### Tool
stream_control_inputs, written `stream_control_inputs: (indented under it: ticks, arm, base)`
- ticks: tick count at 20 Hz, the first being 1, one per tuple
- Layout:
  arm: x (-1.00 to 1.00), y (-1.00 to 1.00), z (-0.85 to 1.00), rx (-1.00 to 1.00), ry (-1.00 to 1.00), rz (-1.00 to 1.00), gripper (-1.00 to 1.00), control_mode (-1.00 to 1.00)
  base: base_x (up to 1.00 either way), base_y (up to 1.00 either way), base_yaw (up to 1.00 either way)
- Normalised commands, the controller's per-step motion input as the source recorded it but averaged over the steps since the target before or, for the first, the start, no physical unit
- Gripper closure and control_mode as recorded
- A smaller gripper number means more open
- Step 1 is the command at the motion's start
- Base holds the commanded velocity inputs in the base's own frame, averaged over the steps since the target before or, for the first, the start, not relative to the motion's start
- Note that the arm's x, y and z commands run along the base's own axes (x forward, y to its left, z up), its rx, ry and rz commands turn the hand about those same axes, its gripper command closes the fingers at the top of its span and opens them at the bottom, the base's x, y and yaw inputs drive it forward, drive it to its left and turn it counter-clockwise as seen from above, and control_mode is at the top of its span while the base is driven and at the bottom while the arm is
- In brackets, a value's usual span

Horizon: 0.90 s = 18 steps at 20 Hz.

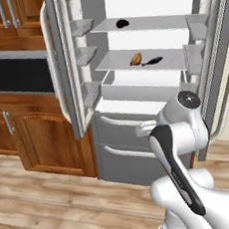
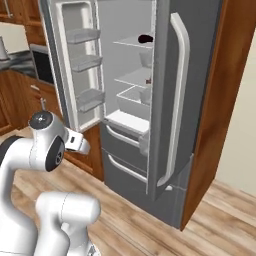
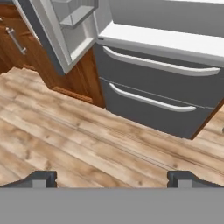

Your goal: Gather the onion and eggplant from the fridge and place them on a tray on the dining counter. Then gather the fish and chicken drumstick from the fridge and place them on the other tray.

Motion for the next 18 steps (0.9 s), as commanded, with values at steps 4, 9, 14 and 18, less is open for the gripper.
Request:
stream_control_inputs:
  ticks: [4, 9, 14, 18]
  arm:
    - [0.00, 0.00, 0.00, 0.00, 0.00, 0.00, -1.00, 1.00]
    - [0.00, 0.00, 0.00, 0.00, 0.00, 0.00, -1.00, 1.00]
    - [0.00, 0.00, 0.00, 0.00, 0.00, 0.00, -1.00, 1.00]
    - [0.00, 0.00, 0.00, 0.00, 0.00, 0.00, -1.00, 1.00]
  base:
    - [0.45, 0.25, -0.30]
    - [0.50, 0.24, -0.29]
    - [0.52, 0.23, -0.28]
    - [0.60, 0.27, -0.25]
